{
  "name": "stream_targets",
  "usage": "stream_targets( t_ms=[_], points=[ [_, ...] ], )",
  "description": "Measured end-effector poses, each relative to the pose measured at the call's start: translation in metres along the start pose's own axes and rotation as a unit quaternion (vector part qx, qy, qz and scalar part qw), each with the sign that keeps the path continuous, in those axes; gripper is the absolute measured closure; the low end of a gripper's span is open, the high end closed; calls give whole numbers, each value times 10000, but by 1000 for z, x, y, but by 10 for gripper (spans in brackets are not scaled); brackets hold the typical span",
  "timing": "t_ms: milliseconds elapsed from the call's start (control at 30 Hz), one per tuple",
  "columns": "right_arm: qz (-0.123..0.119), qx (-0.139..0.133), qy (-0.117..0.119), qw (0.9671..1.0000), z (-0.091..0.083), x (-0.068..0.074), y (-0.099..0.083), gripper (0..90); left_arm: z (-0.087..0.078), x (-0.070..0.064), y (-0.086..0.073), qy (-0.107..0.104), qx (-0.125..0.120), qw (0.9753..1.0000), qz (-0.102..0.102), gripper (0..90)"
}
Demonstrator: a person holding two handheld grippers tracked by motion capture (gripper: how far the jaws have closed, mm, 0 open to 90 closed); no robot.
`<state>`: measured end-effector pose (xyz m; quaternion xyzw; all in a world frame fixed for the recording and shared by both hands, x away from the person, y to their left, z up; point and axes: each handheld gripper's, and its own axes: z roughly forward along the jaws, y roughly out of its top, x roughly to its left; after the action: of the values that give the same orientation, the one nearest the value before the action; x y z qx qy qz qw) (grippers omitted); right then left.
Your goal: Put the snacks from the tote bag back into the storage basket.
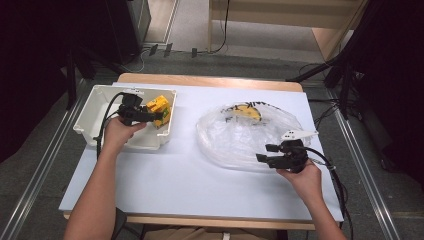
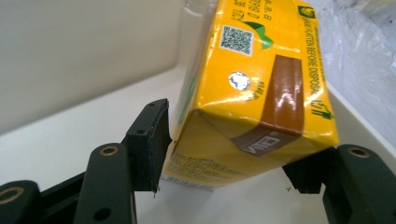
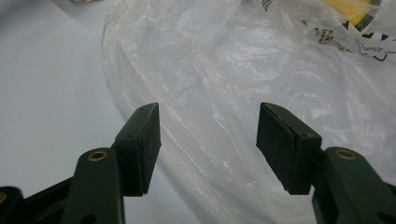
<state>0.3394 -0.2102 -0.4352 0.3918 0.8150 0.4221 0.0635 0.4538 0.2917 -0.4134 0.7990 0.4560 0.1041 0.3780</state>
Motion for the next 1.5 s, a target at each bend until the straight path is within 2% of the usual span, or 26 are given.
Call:
stream_targets(
  t_ms=[267,400,533,700,867,933,967,1067,1133,1233,1333,1400,1500],
  points=[
    [-7,-12,-11,10000,0,0,1,410,-15,0,-6,-1,-97,9999,-94,414],
    [-1,-19,0,10000,0,-1,1,411,-21,1,-6,-14,-21,9998,-207,426],
    [33,-51,18,10000,0,-2,2,412,-25,-2,-8,58,5,9999,-126,469],
    [20,-75,36,10000,1,-4,4,414,-31,-3,-13,64,-52,9998,-160,489],
    [-35,-52,20,10000,3,-4,6,414,-36,-4,-24,109,-37,9999,-76,549],
    [-46,-49,21,10000,5,-5,6,415,-39,-2,-28,97,-52,9998,-179,592],
    [-43,-40,25,10000,5,-5,7,415,-40,-2,-29,7,-90,9997,-233,637],
    [-77,-42,36,10000,7,-6,8,416,-42,-4,-30,-99,-185,9996,-207,740],
    [-78,-42,43,10000,8,-6,9,417,-42,-9,-29,-69,-187,9997,-103,805],
    [-76,-33,43,10000,8,-6,10,417,-38,-15,-28,-158,-140,9998,-2,895],
    [-57,-15,31,10000,8,-6,10,417,-33,-25,-25,-153,18,9998,126,900],
    [-77,2,21,10000,8,-6,10,419,-30,-30,-23,-231,-31,9996,179,900],
    [-81,1,26,10000,8,-6,10,421,-24,-32,-24,-154,-19,9997,175,900]
  ],
)
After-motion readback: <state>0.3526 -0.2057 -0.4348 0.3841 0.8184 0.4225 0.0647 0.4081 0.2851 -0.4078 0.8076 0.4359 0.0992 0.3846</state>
